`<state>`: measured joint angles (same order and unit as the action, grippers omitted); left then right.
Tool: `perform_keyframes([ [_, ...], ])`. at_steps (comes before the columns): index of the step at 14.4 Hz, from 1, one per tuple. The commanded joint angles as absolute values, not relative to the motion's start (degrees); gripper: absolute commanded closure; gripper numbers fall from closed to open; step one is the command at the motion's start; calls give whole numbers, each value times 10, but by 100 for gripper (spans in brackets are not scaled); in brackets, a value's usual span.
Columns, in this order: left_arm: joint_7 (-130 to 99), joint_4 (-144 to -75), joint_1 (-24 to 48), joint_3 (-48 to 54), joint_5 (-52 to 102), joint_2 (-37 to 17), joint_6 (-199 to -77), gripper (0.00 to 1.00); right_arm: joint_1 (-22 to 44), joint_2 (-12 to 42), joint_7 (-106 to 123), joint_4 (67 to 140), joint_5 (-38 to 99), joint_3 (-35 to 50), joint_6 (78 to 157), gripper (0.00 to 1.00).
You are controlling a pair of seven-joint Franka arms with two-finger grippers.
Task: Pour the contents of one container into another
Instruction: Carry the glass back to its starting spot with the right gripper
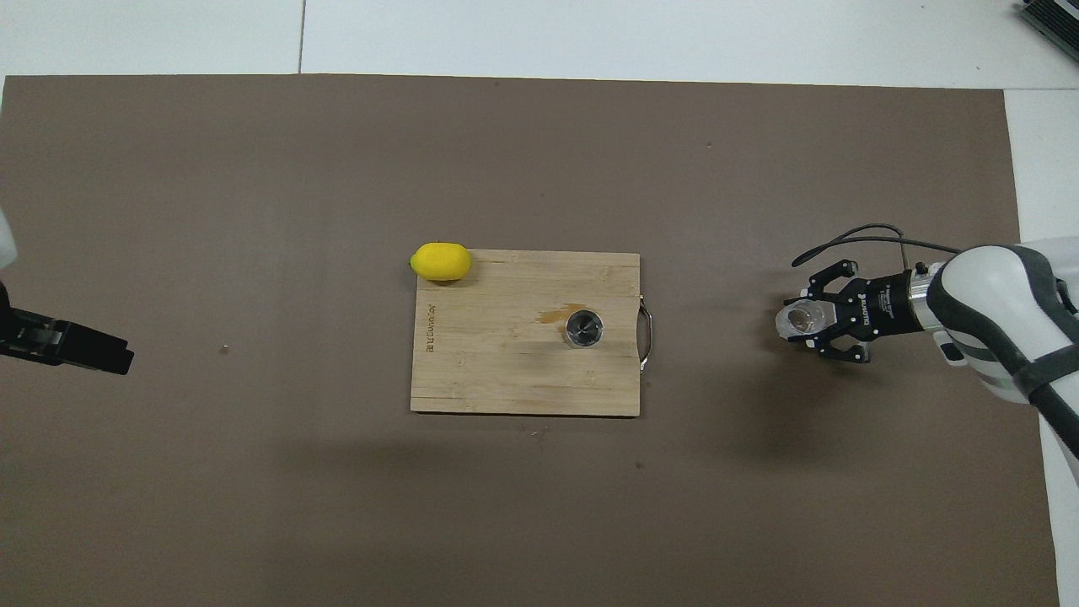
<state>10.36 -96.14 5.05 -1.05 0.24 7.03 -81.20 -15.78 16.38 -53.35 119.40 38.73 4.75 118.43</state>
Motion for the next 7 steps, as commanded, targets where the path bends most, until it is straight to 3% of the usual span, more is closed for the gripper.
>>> perform_keyframes([
  [1,99,-968,52,-15,-11,81,-811,0,-180,171,-498,1193,406,55,1179,82],
  [2,98,-970,47,-18,-11,82,-808,0,-180,171,-499,1194,407,55,1183,62],
  [3,98,-970,45,-18,-11,82,-811,0,-180,171,-499,1194,406,54,1186,22],
  [4,93,-970,44,-19,-11,82,-813,0,-179,170,-497,1194,405,53,1187,1],
  [7,94,-970,54,-13,-11,82,-807,0,-179,155,-505,1199,399,52,1185,0],
])
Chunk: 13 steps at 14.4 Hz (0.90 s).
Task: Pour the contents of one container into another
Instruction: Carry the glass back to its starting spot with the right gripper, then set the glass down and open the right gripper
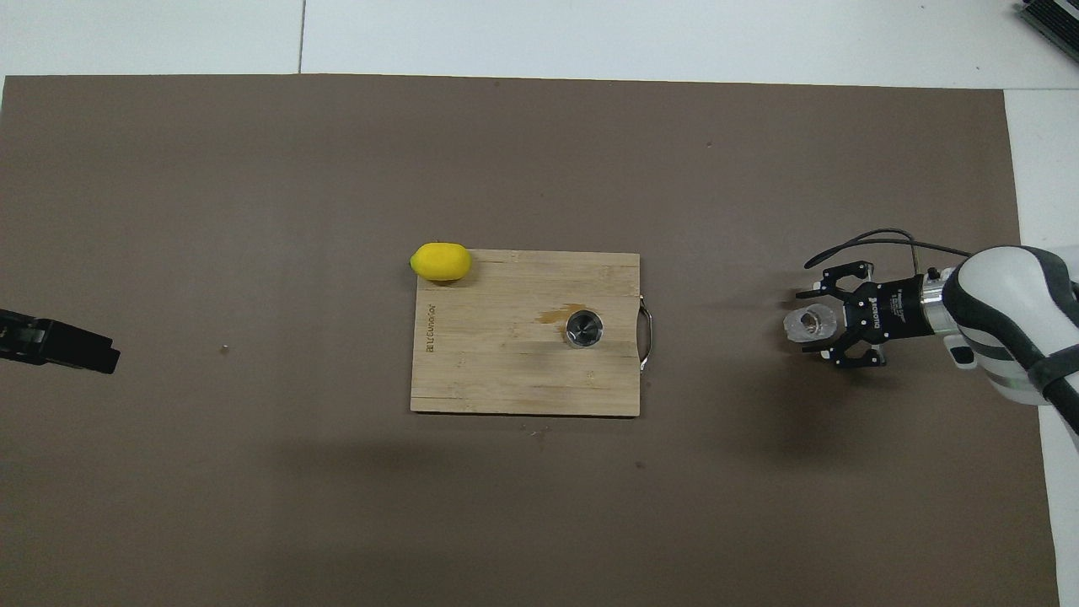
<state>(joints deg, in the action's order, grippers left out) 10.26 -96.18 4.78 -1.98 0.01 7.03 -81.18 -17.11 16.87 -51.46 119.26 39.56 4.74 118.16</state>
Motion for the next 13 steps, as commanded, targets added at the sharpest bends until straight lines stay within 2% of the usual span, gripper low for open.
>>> perform_keyframes([
  [1,95,-971,54,-11,-11,82,-806,0,-179,149,-505,1202,398,51,1185,0],
  [3,95,-971,53,-11,-11,82,-806,0,-179,129,-501,1209,392,50,1186,0],
  [8,63,-973,44,-17,-10,83,-824,0,-164,78,-491,1209,274,54,1176,0],
  [13,49,-969,53,-16,-5,53,-874,0,-82,75,-298,1202,175,54,1180,0],
])
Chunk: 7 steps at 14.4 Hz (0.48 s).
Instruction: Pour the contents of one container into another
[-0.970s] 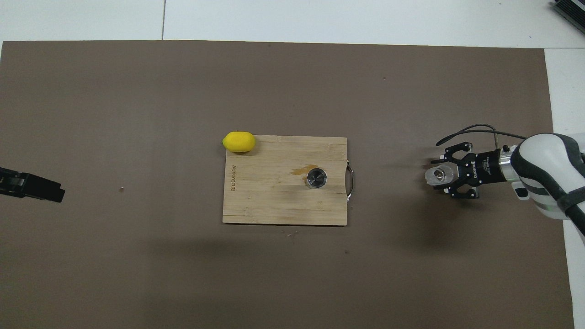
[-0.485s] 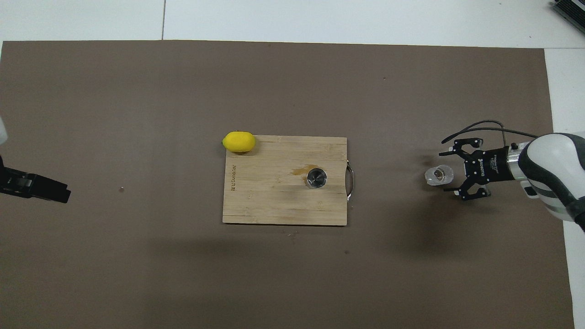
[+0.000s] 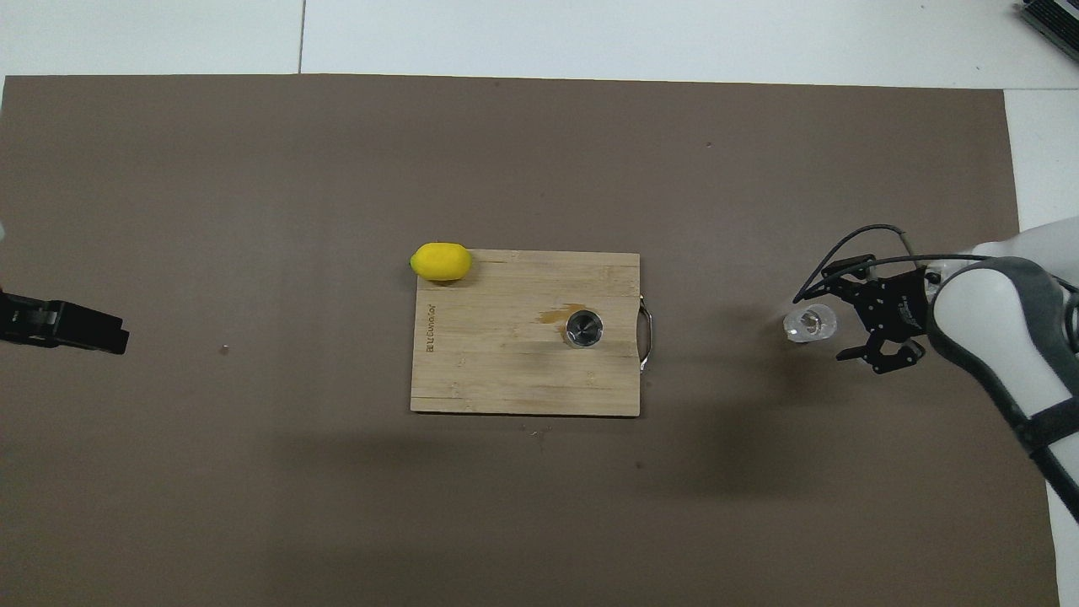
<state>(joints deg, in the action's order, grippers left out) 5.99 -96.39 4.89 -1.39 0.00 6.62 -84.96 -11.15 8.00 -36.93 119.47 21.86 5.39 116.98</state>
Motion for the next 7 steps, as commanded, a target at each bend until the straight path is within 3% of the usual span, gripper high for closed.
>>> perform_keyframes([
  [1,49,-969,49,-17,-6,46,-884,0,-65,75,-270,1198,131,54,1179,0],
  [7,28,-983,46,-17,-7,54,-881,0,14,46,-243,1136,19,56,1151,0],
])
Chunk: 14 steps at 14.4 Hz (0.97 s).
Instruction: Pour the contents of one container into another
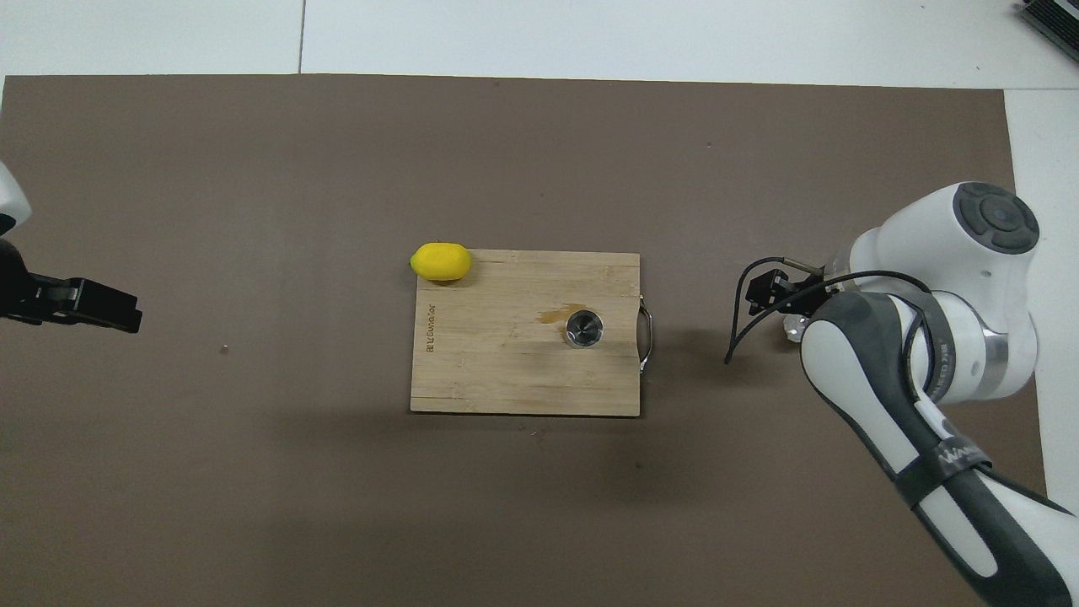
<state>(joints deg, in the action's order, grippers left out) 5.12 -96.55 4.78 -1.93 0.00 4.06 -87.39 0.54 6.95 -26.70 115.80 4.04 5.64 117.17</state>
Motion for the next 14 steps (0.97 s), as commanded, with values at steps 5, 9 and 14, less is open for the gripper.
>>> perform_keyframes([
  [5,-15,-987,45,-17,-7,56,-889,0,17,10,-224,1029,4,57,1055,0],
  [9,-17,-986,46,-17,-7,56,-890,0,-6,11,-184,933,3,51,982,0],
  [14,-12,-986,35,-18,-7,57,-890,0,-17,10,-146,907,-21,50,919,0],
])
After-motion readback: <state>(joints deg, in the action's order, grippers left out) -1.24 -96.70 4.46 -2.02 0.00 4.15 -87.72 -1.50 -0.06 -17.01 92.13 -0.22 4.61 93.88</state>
